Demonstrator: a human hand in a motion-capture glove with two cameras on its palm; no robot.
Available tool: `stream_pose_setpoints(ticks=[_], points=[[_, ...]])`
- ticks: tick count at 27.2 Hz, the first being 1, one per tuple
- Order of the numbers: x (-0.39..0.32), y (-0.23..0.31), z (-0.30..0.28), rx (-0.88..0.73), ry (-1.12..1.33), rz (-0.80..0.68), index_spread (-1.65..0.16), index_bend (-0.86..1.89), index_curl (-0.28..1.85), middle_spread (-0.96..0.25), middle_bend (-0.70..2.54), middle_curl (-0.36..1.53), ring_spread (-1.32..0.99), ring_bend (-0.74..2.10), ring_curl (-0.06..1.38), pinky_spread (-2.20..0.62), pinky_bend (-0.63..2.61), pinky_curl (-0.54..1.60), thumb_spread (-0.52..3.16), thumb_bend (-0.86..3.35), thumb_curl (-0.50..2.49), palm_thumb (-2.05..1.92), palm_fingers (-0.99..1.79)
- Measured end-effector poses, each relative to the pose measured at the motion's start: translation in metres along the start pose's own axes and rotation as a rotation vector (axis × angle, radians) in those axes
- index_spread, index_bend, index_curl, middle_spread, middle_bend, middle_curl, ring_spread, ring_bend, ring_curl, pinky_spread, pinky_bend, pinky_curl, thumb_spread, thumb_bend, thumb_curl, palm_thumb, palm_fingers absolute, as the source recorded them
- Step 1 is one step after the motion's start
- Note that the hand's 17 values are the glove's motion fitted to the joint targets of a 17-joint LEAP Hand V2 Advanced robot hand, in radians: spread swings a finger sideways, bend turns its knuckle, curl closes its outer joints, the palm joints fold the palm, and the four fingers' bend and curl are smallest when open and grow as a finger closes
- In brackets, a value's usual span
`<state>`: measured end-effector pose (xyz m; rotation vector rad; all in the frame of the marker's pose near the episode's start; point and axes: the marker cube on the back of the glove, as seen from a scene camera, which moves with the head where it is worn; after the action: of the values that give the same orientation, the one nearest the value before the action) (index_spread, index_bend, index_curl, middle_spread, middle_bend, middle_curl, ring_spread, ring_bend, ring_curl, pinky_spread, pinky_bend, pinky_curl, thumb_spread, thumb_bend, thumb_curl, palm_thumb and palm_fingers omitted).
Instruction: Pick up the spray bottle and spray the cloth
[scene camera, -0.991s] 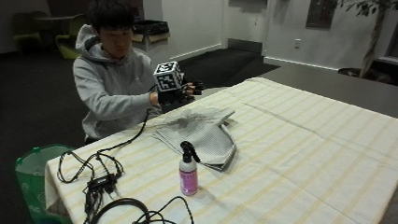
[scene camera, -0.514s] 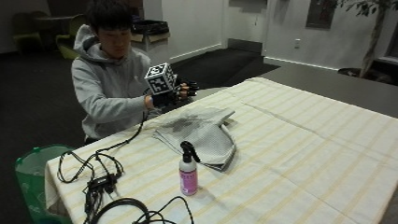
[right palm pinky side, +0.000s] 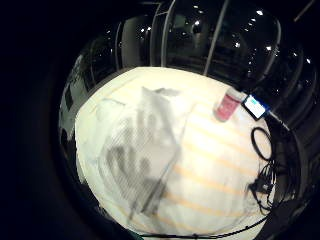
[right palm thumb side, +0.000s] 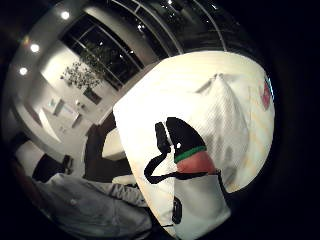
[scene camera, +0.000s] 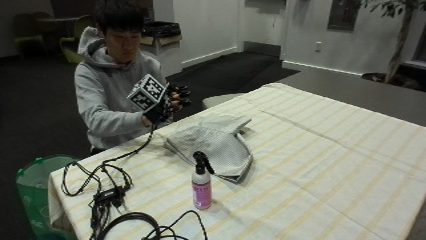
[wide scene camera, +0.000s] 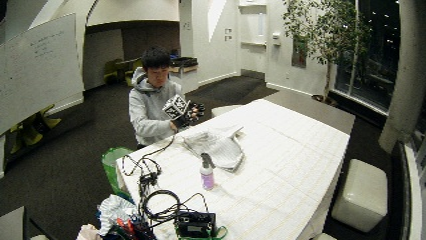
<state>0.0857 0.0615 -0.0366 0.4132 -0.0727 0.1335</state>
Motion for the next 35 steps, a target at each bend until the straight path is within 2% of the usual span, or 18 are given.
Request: stream_pose_setpoints(ticks=[5,14,27,33,35], points=[[0.042,0.006,-0.02,0.114,-0.051,0.113,-0.38,0.08,0.17,-0.05,0.27,0.28,0.04,0.34,0.21,0.24,0.42,0.29,1.05,0.05,0.3,0.62,0.07],[0.122,-0.009,-0.019,0.114,-0.05,0.271,-0.38,0.09,0.15,-0.04,0.27,0.3,0.03,0.39,0.24,0.24,0.48,0.32,1.04,0.0,0.33,0.65,0.03],[0.175,-0.049,0.02,0.122,-0.222,0.501,-0.36,0.1,0.15,-0.03,0.29,0.32,0.02,0.43,0.26,0.23,0.51,0.34,1.04,-0.02,0.35,0.67,0.03],[0.206,-0.076,0.04,0.251,-0.243,0.593,-0.35,0.1,0.15,-0.03,0.3,0.33,0.03,0.44,0.27,0.23,0.53,0.35,1.04,-0.02,0.36,0.68,0.04],[0.212,-0.08,0.046,0.231,-0.274,0.658,-0.35,0.11,0.15,-0.02,0.29,0.33,0.03,0.45,0.27,0.23,0.54,0.35,1.04,-0.02,0.36,0.68,0.05]])
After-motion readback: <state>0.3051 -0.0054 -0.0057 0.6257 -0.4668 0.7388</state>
